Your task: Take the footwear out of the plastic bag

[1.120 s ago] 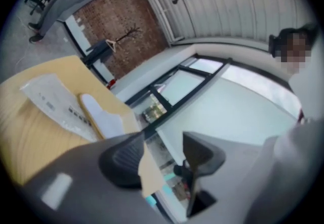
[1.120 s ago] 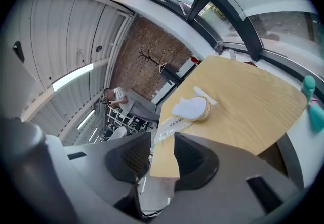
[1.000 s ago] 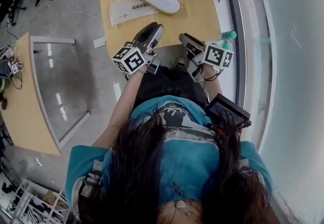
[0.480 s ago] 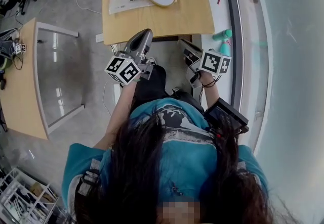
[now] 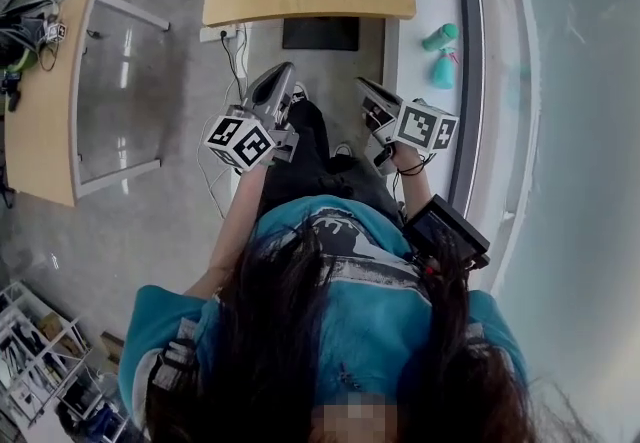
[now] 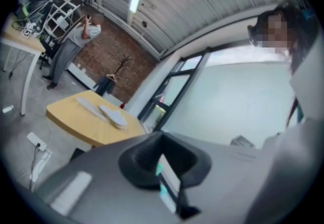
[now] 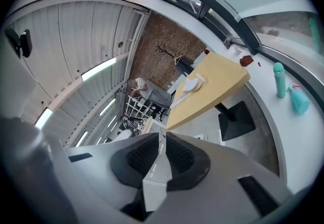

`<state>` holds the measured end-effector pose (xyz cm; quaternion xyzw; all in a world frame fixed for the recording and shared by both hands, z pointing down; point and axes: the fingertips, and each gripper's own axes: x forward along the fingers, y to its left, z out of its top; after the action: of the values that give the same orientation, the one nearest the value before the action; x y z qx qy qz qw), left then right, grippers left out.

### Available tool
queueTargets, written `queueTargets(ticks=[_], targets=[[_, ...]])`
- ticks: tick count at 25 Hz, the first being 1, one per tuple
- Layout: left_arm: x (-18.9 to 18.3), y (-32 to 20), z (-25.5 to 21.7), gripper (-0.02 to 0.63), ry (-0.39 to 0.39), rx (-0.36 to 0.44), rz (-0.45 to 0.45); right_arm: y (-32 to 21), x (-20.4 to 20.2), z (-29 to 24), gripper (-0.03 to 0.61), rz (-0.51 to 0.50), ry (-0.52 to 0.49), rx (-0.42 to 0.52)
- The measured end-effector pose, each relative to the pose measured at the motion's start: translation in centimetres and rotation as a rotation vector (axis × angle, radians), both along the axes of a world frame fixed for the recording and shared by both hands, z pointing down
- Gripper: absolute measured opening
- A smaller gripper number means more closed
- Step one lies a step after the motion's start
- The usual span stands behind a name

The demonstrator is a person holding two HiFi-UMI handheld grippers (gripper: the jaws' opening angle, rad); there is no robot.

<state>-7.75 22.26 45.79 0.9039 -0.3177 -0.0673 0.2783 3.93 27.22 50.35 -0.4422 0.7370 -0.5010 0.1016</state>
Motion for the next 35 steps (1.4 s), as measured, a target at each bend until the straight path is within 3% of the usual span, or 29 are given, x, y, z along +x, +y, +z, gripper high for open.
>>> queueTargets(ticks=[4,12,16,25,35], targets=[[-1.9,4.3,0.1,-0.012,-0.055,-0.003,-0.017,2.5,-2.1,0.3,0.054,-0.050,-0.042,0.001],[-9.6,8.6,-1.0,-0.012,-0.061,-0.030,-0.111,5.6,-10.0,-0.6,0.054,-0.152,-0.088,0.002],[-11.4,9.8,-0.7,-0.012,-0.064,-0.024,-0.107,6.7,-11.8,-0.6,0.054,-0.162,-0.074,-0.004],[-15.4,10.0,0.5,-0.012,-0.087,0.023,-0.018,7.3,-15.4,-0.8,0.048,-0.071,-0.028,0.017],[-21.8,10.5,0.9,-0.012,-0.111,0.072,0.114,8.4,-23.9,-0.2,0.043,0.063,-0.068,0.020]])
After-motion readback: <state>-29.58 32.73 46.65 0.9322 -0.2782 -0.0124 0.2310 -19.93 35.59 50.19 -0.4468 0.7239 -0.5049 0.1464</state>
